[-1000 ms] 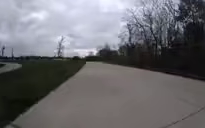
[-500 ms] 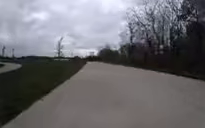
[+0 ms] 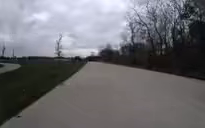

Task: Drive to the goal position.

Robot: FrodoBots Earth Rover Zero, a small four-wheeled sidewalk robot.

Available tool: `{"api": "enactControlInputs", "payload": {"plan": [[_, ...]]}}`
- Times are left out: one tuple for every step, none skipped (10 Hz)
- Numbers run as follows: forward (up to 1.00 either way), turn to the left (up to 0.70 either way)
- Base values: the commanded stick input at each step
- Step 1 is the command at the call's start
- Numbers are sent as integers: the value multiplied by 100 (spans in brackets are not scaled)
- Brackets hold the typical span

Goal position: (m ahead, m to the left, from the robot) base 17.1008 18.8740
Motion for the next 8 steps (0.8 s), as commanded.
{"api": "enactControlInputs", "payload": {"plan": [[100, 0], [100, 0], [100, 0], [100, 0], [100, 0], [100, 0], [100, 0], [100, 0]]}}
